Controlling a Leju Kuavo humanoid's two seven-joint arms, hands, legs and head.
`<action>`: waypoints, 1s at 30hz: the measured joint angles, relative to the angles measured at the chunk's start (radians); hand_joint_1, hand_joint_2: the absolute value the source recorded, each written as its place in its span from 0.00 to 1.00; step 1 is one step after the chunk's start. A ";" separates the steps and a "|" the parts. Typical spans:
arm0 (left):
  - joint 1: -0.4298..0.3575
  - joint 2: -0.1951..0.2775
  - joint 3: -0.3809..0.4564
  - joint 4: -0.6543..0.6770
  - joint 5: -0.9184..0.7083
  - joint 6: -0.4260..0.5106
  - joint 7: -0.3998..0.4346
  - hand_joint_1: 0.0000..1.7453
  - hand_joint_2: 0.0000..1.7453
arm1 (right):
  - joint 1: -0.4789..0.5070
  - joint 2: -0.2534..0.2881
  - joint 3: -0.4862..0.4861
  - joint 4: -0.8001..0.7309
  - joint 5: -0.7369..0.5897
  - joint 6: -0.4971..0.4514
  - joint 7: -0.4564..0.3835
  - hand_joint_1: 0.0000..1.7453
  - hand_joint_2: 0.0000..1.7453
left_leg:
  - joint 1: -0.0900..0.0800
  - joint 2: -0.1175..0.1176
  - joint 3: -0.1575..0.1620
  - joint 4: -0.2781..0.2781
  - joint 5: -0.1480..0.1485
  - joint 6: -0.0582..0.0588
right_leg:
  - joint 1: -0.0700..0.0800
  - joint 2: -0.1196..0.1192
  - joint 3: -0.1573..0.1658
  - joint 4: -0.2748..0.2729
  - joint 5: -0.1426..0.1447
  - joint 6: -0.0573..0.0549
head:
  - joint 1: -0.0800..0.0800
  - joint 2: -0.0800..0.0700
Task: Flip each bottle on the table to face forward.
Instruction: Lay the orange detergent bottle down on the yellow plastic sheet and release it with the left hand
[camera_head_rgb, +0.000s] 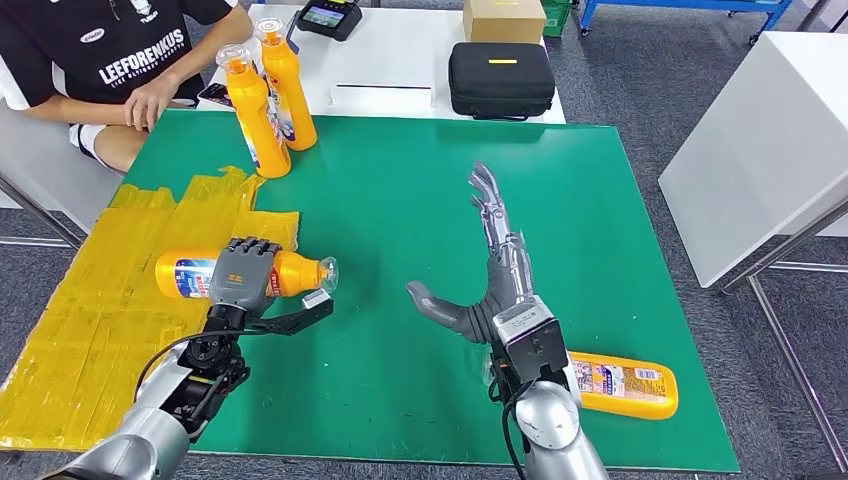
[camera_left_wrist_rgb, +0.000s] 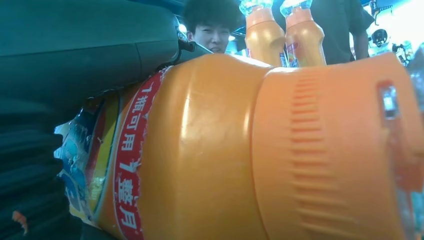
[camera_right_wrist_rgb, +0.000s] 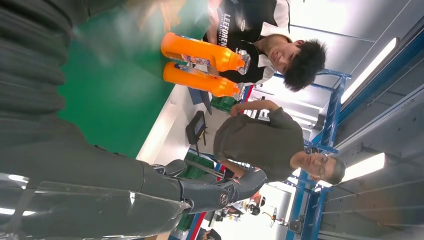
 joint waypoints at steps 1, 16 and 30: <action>0.000 0.000 0.000 0.002 0.000 0.000 0.000 1.00 1.00 | 0.000 0.000 0.000 0.000 0.000 0.000 0.000 0.00 1.00 | 0.000 0.000 0.000 0.000 0.000 0.000 | 0.000 0.000 0.000 0.000 0.000 0.000 | 0.000 0.000; 0.000 0.000 0.016 0.019 0.002 -0.006 0.005 0.00 1.00 | -0.010 0.000 -0.001 0.000 0.003 0.002 0.000 0.00 1.00 | 0.000 0.000 0.000 0.000 0.000 0.000 | 0.000 0.000 0.000 0.000 0.000 0.000 | 0.000 0.000; 0.001 -0.008 0.063 0.024 0.022 -0.035 -0.035 0.00 1.00 | -0.013 0.001 -0.008 0.000 0.003 0.002 0.002 0.00 1.00 | 0.000 0.000 0.000 0.000 0.000 0.000 | 0.000 0.000 0.000 0.000 0.000 0.000 | 0.000 0.000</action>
